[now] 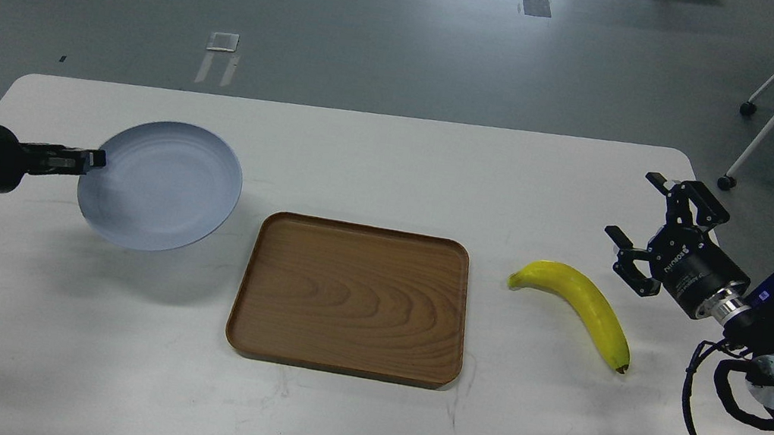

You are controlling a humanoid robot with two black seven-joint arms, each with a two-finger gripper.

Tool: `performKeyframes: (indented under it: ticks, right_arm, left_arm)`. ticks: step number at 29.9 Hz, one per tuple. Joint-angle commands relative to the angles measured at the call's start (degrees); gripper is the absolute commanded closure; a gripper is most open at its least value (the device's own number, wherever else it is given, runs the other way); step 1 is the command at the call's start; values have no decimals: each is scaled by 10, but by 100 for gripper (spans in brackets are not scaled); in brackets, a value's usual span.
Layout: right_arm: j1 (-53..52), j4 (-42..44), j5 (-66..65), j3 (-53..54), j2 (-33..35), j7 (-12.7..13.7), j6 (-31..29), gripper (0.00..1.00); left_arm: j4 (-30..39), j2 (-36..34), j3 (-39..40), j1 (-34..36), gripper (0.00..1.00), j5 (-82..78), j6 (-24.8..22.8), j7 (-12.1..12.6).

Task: Place banana on plate with both arms
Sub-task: 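Carry the plate with the left gripper and lower it onto the wooden tray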

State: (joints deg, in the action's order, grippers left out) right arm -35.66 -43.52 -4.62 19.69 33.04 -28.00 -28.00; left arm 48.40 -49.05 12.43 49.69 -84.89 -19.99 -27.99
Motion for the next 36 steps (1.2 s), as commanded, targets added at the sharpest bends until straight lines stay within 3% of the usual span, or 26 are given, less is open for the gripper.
performKeyframes:
  ticks: [1,8,14,24,36]
  right_arm:
    - [0,0,0,0,-1,0,0,0]
    - [0,3,-1,-1,-2,0,0,0]
    - [0,3,-1,-1,3,0,0,0]
    - [1,4,-1,0,5,0,0,0]
    - [5,4,-1,-1,4,0,0,0]
  left_arm:
    - [33,18,-4,28,100,-40,-5,0]
    - [42,111,-20,71,100,-114,-8,0]
    - [31,204,-82,108,100,-128,-11,0]
    - [-56,320,-116,115,100,-128,-12,0]
    - [-97,352,-125,106,100,-126,-12,0]
